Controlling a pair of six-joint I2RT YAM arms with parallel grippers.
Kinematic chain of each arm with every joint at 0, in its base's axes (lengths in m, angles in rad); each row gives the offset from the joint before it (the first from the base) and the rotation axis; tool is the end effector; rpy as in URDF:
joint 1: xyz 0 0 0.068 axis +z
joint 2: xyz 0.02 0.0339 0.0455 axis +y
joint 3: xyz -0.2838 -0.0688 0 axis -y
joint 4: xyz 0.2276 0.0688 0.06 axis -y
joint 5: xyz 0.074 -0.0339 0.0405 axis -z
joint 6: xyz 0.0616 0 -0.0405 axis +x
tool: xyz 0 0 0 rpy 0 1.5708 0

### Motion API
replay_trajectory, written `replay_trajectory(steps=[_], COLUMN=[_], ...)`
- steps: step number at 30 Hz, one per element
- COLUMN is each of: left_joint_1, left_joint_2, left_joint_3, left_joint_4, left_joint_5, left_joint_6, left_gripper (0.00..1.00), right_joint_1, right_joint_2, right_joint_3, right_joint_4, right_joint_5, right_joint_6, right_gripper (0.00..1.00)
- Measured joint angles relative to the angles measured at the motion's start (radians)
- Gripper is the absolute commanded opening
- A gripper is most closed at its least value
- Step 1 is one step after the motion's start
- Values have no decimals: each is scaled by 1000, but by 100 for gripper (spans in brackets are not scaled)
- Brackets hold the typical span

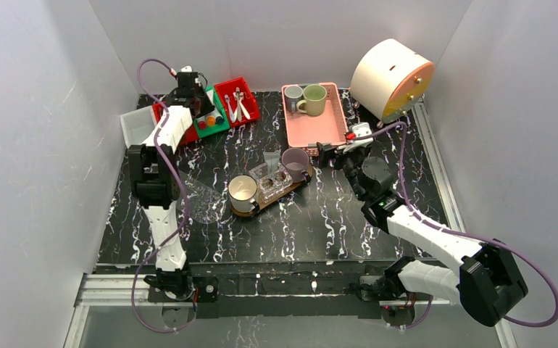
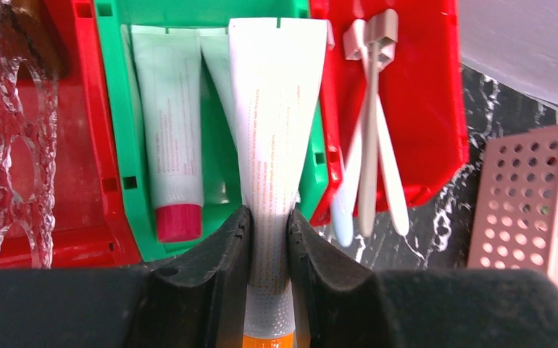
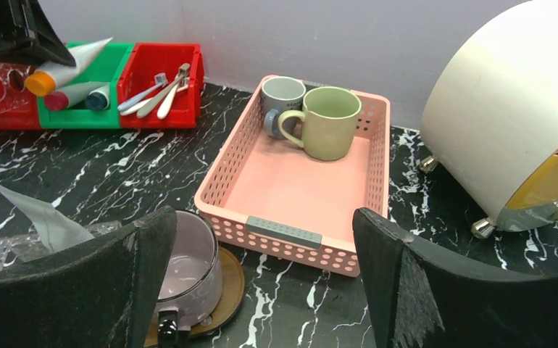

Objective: Prepare toiletry sets of a toothbrush and toothpaste on the tray
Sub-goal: Pick up the toothbrush from the storage box.

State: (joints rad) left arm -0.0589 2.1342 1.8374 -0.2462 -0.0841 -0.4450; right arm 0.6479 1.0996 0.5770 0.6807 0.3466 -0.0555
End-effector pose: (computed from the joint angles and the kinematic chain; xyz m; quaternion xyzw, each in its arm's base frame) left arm 0.5221 -0.0256 0.2743 -0.1872 0.8499 -0.0870 0.4848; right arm 0.2109 0.1334 0.3255 -0.0971 0.6454 0.1117 0.7494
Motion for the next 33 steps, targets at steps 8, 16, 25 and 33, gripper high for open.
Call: replay_trajectory(steps=[8,16,25,33], left_joint_1=[0,-11,-40,-151], left_joint_2=[-186,-434,-752,-925], left_joint_3=[-258,-501,-760,-891], left_joint_4=[186,357,510,521], left_joint_5=[112,199,254,206], left_joint_6=[32,105,196,360], left_gripper=[14,15,16,16], right_joint_1=[0,0,0,0], right_joint_2=[1,37,72,166], right_joint_3=[141,361,456,575], right_joint_4=[-197,-433,-559,-575], right_joint_5=[-67,-154,-263,-377], right_joint_6=[114,241,343,407], right_gripper=[99,99,99,99])
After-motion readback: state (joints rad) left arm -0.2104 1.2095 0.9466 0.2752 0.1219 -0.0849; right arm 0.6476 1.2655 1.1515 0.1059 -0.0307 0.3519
